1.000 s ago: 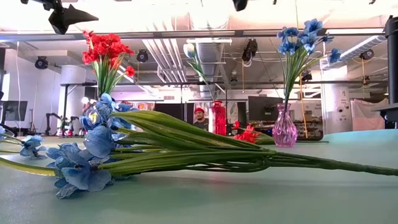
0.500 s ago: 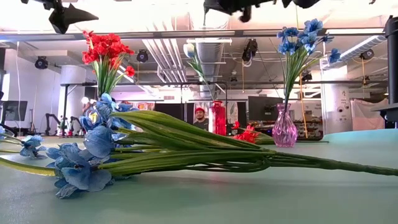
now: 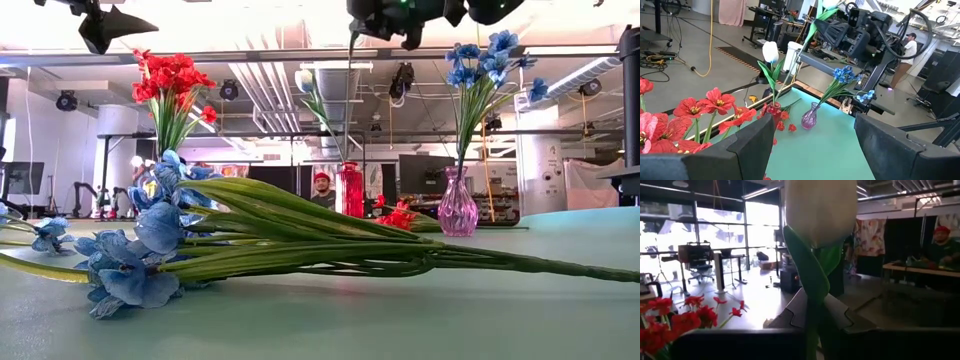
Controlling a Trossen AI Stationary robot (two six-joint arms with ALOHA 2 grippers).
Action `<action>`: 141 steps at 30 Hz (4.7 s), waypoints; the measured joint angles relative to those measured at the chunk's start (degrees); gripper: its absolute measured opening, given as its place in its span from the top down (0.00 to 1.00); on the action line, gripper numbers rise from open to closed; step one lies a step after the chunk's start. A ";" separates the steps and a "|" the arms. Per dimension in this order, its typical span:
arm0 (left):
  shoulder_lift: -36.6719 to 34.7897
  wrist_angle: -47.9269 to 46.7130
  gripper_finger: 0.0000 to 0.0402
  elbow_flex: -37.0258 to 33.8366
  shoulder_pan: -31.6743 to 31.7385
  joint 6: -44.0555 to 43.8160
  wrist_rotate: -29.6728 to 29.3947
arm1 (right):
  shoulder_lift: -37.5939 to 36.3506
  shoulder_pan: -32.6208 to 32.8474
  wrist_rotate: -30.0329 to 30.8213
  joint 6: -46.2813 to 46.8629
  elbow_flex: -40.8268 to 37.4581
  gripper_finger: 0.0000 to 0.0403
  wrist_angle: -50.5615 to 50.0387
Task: Sort flowers into vase by color
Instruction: Put the bottom white flower into the red vase, then put the right blue flower into the violet vase
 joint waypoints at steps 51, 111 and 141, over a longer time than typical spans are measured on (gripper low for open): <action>0.15 0.16 0.34 0.00 -0.01 0.66 -1.05 | 2.67 -1.50 4.09 4.12 -0.13 0.95 -9.84; 6.79 5.77 0.34 -1.77 0.00 3.73 -2.38 | 2.58 9.48 -12.98 -6.14 26.64 0.27 -53.99; 6.91 6.73 0.34 -1.81 -0.01 3.87 -2.27 | 9.41 31.34 -31.54 32.77 27.25 0.35 -74.02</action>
